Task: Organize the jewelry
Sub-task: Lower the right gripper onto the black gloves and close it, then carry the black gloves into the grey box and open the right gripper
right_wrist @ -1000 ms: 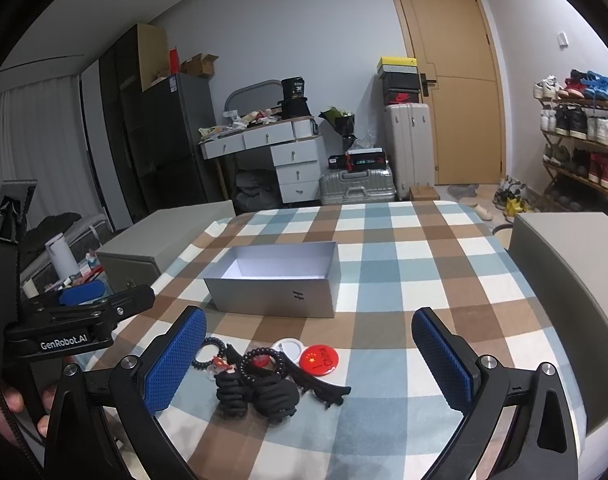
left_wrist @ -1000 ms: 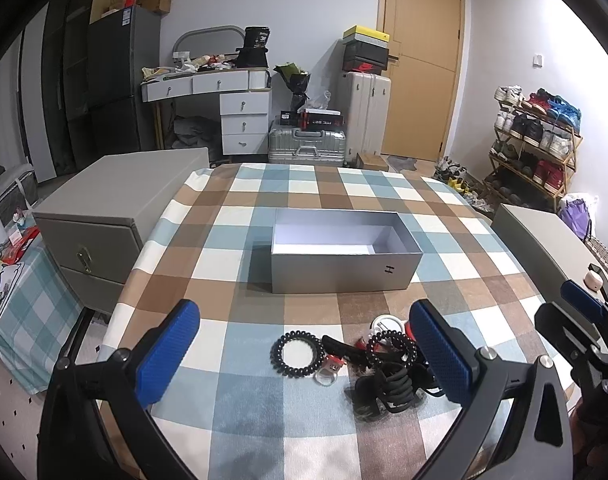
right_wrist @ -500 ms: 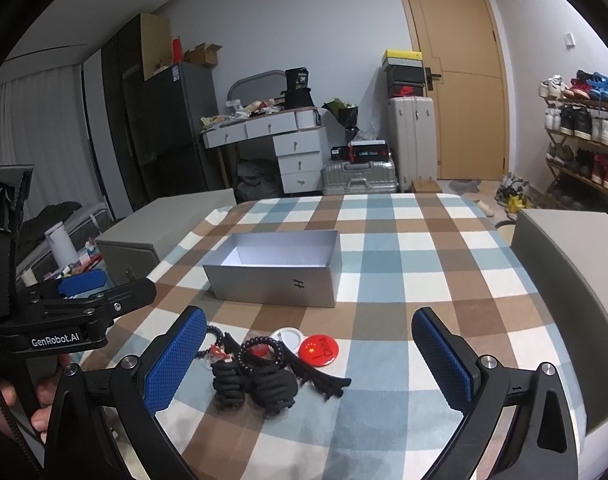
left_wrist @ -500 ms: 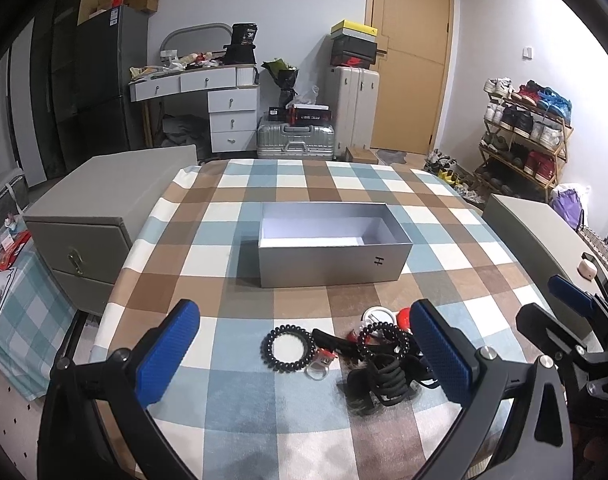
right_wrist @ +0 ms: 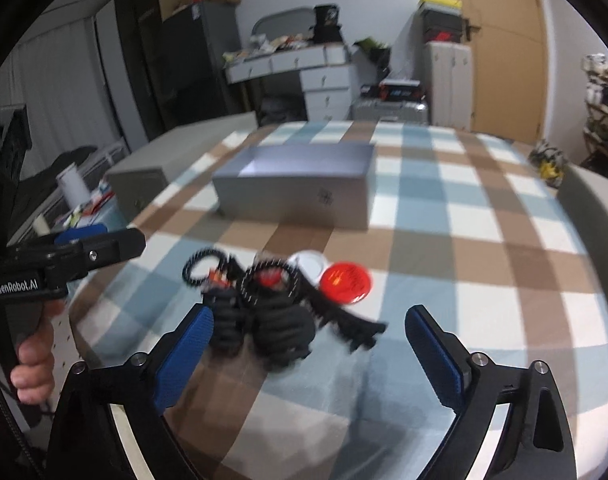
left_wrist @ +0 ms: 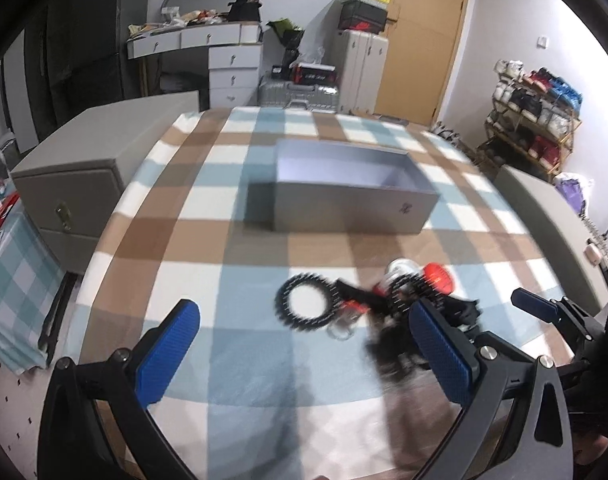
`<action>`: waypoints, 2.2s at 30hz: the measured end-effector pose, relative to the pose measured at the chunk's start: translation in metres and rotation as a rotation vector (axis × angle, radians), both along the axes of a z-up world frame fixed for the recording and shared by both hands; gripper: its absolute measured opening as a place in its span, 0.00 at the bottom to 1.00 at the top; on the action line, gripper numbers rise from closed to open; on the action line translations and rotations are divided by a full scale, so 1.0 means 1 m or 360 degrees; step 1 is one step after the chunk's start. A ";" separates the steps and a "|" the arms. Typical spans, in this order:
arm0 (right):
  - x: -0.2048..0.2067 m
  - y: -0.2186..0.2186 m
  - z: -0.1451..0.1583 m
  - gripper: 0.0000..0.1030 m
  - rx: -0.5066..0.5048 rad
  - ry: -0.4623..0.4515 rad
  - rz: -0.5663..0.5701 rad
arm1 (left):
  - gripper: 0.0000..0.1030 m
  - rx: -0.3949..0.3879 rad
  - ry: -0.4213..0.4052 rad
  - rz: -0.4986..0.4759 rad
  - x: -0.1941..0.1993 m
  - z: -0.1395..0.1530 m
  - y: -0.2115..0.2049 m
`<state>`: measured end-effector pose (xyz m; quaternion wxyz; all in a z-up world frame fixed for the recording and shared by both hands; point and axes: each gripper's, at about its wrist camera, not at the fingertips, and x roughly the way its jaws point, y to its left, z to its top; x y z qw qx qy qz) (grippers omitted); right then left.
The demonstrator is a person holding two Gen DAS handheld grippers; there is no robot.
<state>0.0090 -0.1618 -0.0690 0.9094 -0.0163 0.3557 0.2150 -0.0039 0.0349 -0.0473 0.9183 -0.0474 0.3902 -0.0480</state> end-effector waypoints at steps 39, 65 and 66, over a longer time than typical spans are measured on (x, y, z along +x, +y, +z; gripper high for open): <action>-0.017 -0.058 0.008 0.26 0.0532 -0.0037 -0.0006 | 0.99 -0.0326 0.0385 -0.0251 0.030 -0.026 -0.028; -0.007 -0.061 0.030 0.26 0.0557 -0.0093 0.0014 | 0.30 -0.0336 0.0358 -0.0442 0.016 -0.011 -0.038; -0.004 -0.059 0.033 0.26 0.0562 -0.0093 0.0025 | 0.30 -0.0339 0.0340 -0.0451 0.015 -0.006 -0.037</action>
